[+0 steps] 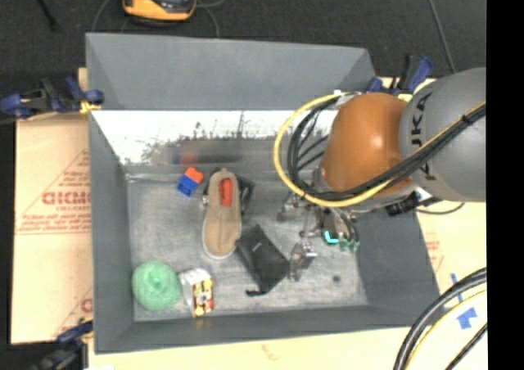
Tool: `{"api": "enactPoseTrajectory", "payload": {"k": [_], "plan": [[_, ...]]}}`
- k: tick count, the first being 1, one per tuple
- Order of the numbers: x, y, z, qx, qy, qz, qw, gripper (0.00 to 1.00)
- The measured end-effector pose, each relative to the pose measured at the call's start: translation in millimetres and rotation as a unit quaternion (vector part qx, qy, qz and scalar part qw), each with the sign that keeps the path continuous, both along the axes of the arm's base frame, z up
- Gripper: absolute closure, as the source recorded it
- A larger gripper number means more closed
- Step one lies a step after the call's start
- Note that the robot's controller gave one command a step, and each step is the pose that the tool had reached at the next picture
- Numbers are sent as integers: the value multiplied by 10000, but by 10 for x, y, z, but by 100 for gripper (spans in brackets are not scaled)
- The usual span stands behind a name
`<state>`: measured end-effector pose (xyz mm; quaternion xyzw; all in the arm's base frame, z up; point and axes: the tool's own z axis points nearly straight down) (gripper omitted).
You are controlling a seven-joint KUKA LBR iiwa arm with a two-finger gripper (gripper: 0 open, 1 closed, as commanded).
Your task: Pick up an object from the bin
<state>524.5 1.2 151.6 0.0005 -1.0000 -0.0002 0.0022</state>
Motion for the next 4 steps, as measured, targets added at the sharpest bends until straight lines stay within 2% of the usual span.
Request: {"api": "enactPoseTrajectory", "payload": {"k": [1, 2, 3, 4], "plan": [[19, 0, 36, 0, -37, -1, 10000, 0], [15, 61, -346, -7, -75, 261, 9996, 0], [-168, 202, -607, -2, -18, 1411, 9900, 0], [-223, 470, -741, -6, -29, 1991, 9800, 0]]}}
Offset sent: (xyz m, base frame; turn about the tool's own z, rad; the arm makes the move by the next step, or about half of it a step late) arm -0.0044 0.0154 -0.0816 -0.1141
